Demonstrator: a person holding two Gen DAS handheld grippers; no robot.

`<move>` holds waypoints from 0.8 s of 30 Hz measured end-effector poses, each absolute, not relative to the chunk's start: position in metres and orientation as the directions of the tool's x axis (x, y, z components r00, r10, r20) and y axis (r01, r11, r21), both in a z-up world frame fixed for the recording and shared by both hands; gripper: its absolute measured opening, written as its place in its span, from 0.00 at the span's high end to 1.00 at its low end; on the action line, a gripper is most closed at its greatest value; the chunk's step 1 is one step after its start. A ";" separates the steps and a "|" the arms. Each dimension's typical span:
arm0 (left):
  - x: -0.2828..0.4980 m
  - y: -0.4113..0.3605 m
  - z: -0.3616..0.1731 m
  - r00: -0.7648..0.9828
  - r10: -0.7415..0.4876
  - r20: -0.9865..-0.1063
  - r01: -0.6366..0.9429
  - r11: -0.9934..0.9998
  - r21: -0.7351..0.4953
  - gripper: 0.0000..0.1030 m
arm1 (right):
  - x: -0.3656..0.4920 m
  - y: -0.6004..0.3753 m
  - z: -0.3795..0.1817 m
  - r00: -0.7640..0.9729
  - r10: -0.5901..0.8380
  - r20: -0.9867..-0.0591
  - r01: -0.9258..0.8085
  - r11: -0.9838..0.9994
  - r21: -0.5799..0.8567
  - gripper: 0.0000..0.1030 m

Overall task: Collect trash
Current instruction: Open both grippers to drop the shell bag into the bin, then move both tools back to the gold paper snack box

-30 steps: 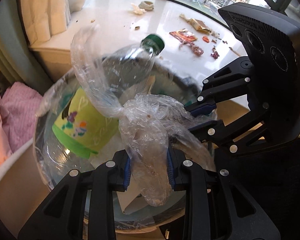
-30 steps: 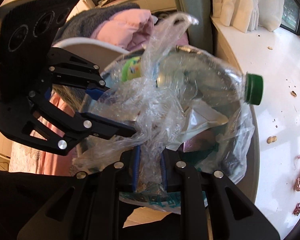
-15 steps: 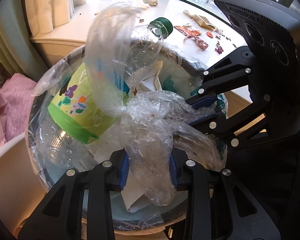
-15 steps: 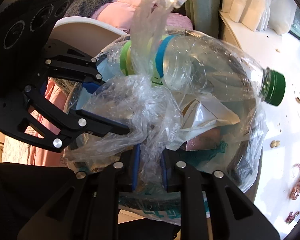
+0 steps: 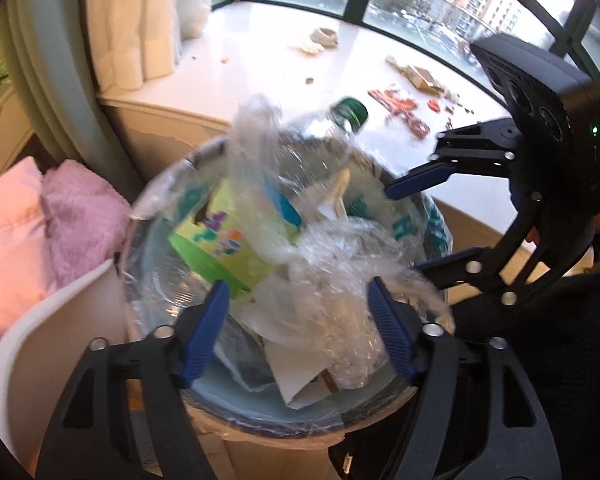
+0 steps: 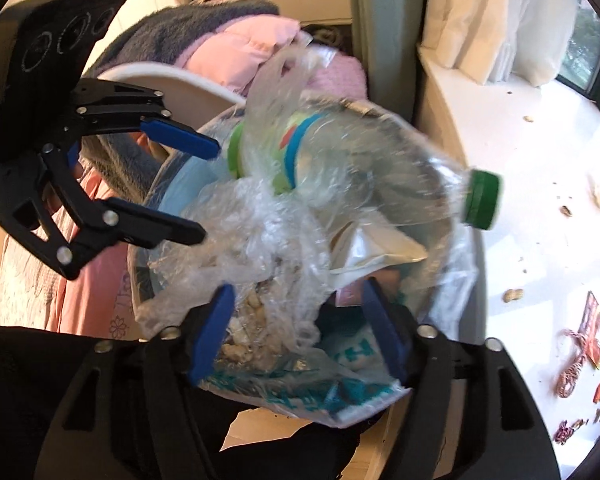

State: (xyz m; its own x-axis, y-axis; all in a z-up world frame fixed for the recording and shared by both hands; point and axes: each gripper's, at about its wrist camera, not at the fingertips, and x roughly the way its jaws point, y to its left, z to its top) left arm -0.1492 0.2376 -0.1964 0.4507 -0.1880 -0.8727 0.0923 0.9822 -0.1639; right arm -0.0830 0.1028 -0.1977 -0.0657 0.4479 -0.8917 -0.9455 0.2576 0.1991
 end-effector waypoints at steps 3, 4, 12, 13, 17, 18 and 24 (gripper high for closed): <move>-0.144 0.239 -0.184 0.482 -0.163 -0.861 0.081 0.987 -0.142 0.09 | -0.075 0.091 -0.187 -0.027 0.471 -0.881 -0.941 0.285 0.181 0.19; -0.142 0.237 -0.180 0.492 -0.158 -0.856 0.081 0.987 -0.136 0.06 | -0.071 0.086 -0.182 -0.010 0.482 -0.876 -0.938 0.299 0.175 0.18; -0.109 0.218 -0.145 0.566 -0.178 -0.805 0.128 0.984 -0.128 0.06 | -0.034 0.045 -0.147 0.104 0.528 -0.843 -0.890 0.428 0.158 0.17; -0.103 0.213 -0.142 0.570 -0.185 -0.800 0.142 0.982 -0.126 0.06 | -0.029 0.039 -0.144 0.121 0.529 -0.840 -0.882 0.446 0.154 0.17; -0.074 0.190 -0.128 0.582 -0.219 -0.783 0.211 0.971 -0.114 0.06 | -0.009 0.012 -0.129 0.188 0.528 -0.828 -0.851 0.509 0.131 0.18; -0.065 0.183 -0.125 0.587 -0.226 -0.777 0.227 0.968 -0.110 0.06 | -0.004 0.006 -0.126 0.205 0.524 -0.827 -0.842 0.525 0.124 0.18; -0.023 0.146 -0.111 0.599 -0.286 -0.748 0.316 0.943 -0.108 0.06 | 0.024 -0.033 -0.108 0.300 0.502 -0.811 -0.784 0.614 0.090 0.17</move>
